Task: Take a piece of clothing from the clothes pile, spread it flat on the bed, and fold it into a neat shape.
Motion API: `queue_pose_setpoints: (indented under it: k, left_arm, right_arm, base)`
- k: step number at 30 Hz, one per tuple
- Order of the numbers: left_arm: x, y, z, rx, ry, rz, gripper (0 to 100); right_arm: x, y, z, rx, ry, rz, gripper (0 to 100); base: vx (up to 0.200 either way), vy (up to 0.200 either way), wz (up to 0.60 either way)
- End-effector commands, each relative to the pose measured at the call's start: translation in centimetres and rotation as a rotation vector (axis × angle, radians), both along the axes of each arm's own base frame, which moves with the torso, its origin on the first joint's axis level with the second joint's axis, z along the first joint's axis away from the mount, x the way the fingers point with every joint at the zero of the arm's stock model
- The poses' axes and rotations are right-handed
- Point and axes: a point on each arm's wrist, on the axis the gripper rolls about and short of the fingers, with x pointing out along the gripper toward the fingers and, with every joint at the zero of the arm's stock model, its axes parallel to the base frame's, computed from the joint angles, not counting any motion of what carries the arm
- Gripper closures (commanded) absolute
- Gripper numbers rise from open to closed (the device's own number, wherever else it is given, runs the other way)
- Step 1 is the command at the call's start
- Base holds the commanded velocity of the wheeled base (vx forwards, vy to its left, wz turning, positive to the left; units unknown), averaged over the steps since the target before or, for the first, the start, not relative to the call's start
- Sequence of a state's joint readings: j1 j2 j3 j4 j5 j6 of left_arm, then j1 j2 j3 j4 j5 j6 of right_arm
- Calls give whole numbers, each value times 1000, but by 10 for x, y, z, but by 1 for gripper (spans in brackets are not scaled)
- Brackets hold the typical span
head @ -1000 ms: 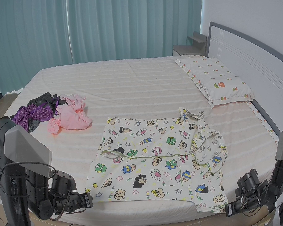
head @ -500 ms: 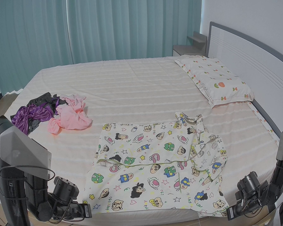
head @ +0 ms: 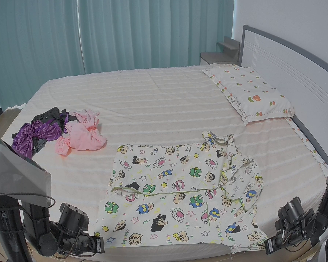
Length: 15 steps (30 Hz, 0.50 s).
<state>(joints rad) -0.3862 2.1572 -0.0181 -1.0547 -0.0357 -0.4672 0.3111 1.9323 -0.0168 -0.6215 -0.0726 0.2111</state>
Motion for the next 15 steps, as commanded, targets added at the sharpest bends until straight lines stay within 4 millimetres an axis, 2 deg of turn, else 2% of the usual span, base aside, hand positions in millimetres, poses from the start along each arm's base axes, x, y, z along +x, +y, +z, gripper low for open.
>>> queue_pose_setpoints:
  k: [1,4,6,11,12,13,15]
  left_arm:
    - [8,-1,12,-27,-68,15,100]
    - [25,-4,15,-19,-78,53,100]
    - [29,-4,17,-25,-80,66,100]
    - [47,-11,52,-45,-68,103,100]
    - [48,-11,53,-45,-68,103,100]
    - [54,-14,67,-41,-41,106,100]
    - [60,-16,77,-38,-2,127,100]
  right_arm:
    - [-3,-2,14,28,-87,-5,100]
    - [-2,-5,21,43,-139,-26,100]
    - [-2,-5,23,46,-152,-29,100]
    - [7,-6,35,72,-242,-49,100]
    - [7,-6,35,73,-245,-49,100]
    - [12,-5,40,81,-273,-50,100]
    - [16,-4,42,86,-292,-50,100]
  base:
    - [0,0,0]
    - [0,0,0]
    - [0,0,0]
    - [0,0,0]
    - [0,0,0]
    - [0,0,0]
    - [0,0,0]
